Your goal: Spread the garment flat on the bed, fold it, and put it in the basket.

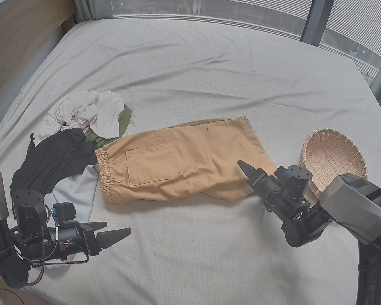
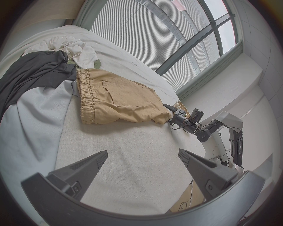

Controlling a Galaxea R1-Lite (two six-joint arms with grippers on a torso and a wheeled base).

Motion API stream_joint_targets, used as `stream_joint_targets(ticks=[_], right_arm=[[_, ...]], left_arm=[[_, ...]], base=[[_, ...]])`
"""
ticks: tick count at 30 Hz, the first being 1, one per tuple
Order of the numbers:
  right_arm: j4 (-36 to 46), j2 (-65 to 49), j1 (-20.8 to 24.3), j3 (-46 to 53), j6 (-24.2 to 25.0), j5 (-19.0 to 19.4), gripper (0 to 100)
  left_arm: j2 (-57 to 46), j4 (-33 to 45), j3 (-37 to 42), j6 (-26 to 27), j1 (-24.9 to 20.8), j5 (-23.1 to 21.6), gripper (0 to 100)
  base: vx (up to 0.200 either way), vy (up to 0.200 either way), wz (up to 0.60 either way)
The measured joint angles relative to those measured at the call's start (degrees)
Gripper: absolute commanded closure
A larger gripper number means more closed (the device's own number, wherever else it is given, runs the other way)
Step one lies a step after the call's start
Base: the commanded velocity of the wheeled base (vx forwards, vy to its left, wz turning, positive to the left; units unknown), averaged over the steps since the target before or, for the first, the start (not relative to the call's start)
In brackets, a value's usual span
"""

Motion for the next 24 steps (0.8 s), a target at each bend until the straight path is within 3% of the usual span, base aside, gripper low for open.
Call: stream_joint_targets(ticks=[11, 24], right_arm=[[-5.12, 0.12, 0.88, 2.95, -0.18, -0.05, 100], [-12.75, -6.58, 1.40, 20.83, -3.96, -1.33, 100]], left_arm=[[-0.02, 0.00, 0.85, -0.02, 0.28, 0.02, 0], [-0.02, 0.02, 0.85, -0.15, 0.44, 0.00, 0]], base=[[0.000, 0.000, 0.00], [0.000, 0.000, 0.00]])
